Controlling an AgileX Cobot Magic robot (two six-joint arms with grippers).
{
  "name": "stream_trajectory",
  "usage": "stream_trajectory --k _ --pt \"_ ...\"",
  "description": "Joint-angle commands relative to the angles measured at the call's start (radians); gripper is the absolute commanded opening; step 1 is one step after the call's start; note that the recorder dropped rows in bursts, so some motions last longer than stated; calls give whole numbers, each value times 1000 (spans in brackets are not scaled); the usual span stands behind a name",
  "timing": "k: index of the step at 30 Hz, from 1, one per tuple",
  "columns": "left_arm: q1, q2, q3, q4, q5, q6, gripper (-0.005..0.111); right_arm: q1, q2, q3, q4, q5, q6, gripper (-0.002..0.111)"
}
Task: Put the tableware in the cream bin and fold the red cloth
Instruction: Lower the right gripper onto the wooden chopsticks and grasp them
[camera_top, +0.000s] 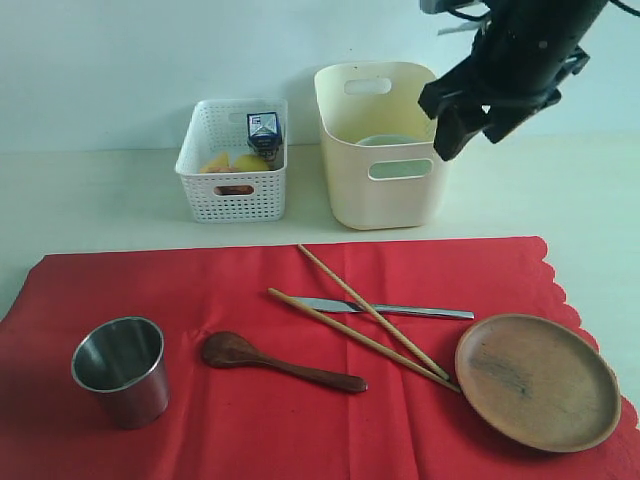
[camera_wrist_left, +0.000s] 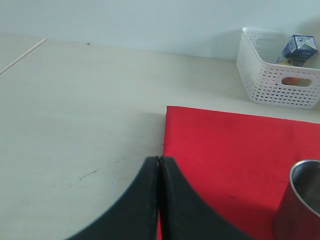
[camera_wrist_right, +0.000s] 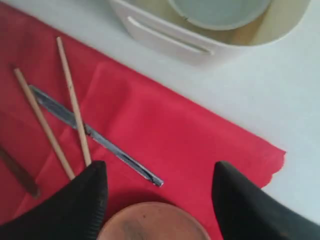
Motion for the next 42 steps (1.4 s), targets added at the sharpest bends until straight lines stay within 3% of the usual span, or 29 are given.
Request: stream_trajectory --k 1,6,15,26,35,42 --pt "-2 -5 4 -1 -10 0 1 -4 -73 158 168 -94 -176 58" --pt "-2 -5 4 -1 -10 0 1 3 -72 246 338 -56 -397 58" --pt "-2 -5 4 -1 -10 0 1 126 -9 371 264 -63 -665 58" --pt "-2 -5 4 -1 -10 0 1 274 140 397 107 -220 -519 58" --pt "-2 -5 4 -1 -10 0 1 293 202 394 4 -400 -305 58" --pt "-2 -5 4 -1 -10 0 1 293 202 367 -34 -311 -241 58"
